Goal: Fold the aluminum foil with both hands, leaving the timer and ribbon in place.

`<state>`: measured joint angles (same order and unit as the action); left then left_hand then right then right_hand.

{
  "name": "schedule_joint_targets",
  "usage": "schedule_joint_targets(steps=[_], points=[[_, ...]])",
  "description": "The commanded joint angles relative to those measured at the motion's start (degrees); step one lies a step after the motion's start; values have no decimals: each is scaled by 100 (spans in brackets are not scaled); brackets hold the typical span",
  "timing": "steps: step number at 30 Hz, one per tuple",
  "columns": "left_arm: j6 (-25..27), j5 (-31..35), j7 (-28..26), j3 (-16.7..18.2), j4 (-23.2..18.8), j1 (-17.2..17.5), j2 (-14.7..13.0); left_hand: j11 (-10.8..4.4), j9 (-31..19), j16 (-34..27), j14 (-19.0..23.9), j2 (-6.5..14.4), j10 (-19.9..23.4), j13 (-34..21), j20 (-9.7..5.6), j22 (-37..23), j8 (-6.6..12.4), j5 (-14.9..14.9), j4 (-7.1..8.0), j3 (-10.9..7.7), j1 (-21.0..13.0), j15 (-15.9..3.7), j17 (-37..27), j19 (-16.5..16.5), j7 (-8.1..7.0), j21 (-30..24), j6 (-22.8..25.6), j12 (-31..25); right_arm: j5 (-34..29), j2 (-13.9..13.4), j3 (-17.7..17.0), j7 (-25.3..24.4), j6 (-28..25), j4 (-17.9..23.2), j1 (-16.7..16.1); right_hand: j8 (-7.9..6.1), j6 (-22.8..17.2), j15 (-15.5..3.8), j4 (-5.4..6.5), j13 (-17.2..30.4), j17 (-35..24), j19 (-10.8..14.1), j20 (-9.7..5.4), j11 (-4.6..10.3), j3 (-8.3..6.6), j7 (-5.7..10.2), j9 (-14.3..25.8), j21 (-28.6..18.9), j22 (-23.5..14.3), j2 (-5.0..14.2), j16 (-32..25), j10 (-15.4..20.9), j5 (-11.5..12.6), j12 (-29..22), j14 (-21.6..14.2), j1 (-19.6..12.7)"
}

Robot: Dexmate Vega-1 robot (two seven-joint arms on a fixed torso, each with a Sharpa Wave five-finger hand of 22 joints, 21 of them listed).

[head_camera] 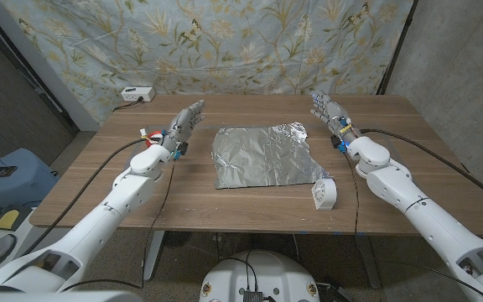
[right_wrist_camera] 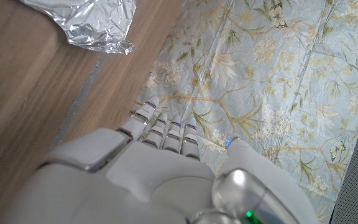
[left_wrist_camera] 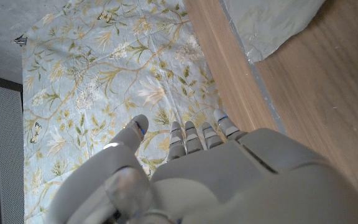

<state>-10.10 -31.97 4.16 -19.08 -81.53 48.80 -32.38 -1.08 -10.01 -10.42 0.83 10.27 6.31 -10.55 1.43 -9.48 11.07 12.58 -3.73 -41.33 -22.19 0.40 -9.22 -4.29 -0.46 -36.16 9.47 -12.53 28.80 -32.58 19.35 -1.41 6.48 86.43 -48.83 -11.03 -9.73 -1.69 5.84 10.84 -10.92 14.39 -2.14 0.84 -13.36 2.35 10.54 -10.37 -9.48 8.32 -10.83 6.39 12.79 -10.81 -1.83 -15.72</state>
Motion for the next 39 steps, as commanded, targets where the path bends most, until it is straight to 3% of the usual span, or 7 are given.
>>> schedule_joint_targets(steps=[1, 22, 39], points=[[99, 385, 60, -232, -161, -125, -267, -29, -36, -62, 121, 0, 155, -18, -1, -20, 74, 59, -91, -12, -101, -42, -35, 52, 16, 48, 196, -60, -162, -114, -22, -73, -109, 190, -70, -5, -19, -26, -42, 20, 2, -39, -165, 23, -25, -8, 8, -12, -15, 7, 2, -28, 13, -2, 35, -79], [275, 806, -258, -790, -553, -387, -832, -56, -49, -87, 317, 15, 345, -41, -36, -27, 117, 144, -231, -4, -219, -66, -43, 172, 25, 110, 526, -96, -218, -233, -53, -13, -34, 114, -35, 9, 15, -17, -145, 20, 13, -113, -158, 38, -76, 9, 9, -5, -15, -33, 21, -112, -15, 12, 121, -161], [438, 1321, -482, -1340, -879, -686, -1686, -106, -59, -66, 393, 14, 329, -46, -168, -29, 95, 347, -401, -63, -417, -126, -45, 281, 38, 183, 734, -44, -282, -237, 2, 30, -39, 8, 85, 13, 36, -25, -202, 20, 11, -154, -157, 104, -106, 26, 10, -10, -16, -52, 16, -154, -41, 8, 163, -194]])
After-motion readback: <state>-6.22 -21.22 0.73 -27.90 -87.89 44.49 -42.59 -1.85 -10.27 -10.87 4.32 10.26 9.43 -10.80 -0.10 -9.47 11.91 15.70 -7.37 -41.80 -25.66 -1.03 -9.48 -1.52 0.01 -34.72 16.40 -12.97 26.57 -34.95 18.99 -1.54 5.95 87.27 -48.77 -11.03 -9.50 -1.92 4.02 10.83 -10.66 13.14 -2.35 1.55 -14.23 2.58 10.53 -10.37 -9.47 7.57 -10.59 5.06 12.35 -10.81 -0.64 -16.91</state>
